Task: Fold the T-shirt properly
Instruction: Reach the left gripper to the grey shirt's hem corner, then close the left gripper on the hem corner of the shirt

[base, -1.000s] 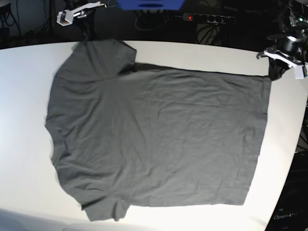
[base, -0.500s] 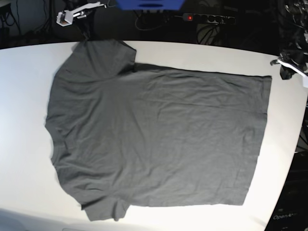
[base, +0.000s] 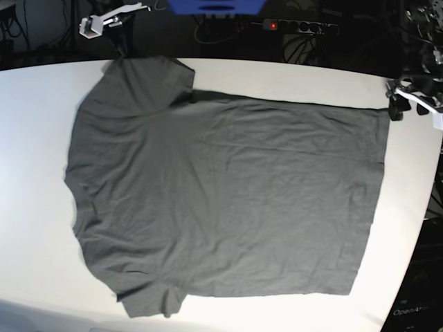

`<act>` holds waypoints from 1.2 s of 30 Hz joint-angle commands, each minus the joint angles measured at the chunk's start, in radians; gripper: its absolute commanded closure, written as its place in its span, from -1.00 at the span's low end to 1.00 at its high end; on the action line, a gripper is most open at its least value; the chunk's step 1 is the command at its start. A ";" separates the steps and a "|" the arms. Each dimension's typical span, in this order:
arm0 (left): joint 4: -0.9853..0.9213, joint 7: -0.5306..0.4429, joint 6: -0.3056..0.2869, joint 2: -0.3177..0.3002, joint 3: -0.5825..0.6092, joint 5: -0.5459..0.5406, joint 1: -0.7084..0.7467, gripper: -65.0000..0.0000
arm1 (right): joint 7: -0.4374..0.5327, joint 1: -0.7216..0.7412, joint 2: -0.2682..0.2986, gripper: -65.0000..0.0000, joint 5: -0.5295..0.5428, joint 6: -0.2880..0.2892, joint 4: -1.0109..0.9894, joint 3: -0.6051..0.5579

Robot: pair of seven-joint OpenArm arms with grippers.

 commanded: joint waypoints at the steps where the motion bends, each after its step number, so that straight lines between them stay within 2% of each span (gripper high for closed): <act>1: 0.005 -0.027 0.000 -0.017 -0.007 -0.009 -0.012 -0.43 | 0.022 -0.012 0.010 0.97 0.010 0.002 0.010 0.003; 5: -0.083 -0.023 -0.085 -0.019 -0.008 -0.008 -0.066 -0.43 | 0.020 -0.012 0.010 0.97 0.010 0.002 0.010 0.003; 8: -0.158 -0.020 -0.115 -0.023 -0.008 -0.008 -0.103 -0.43 | 0.020 -0.012 0.010 0.97 0.010 0.002 0.008 0.003; 11: -0.202 -0.025 -0.118 -0.025 -0.005 -0.003 -0.120 -0.43 | 0.020 -0.012 0.010 0.97 0.010 0.002 0.008 0.003; 17: -0.213 -0.020 -0.121 -0.010 0.006 0.080 -0.164 -0.43 | 0.019 -0.012 0.010 0.97 0.010 0.002 0.008 0.003; 23: -0.213 -0.022 -0.121 -0.004 0.058 0.078 -0.167 -0.43 | -0.030 0.009 0.010 0.97 0.010 0.002 0.010 0.001; 36: -0.253 -0.019 -0.120 0.006 0.067 0.086 -0.195 -0.43 | -0.030 0.014 0.010 0.98 0.010 0.002 0.010 -0.002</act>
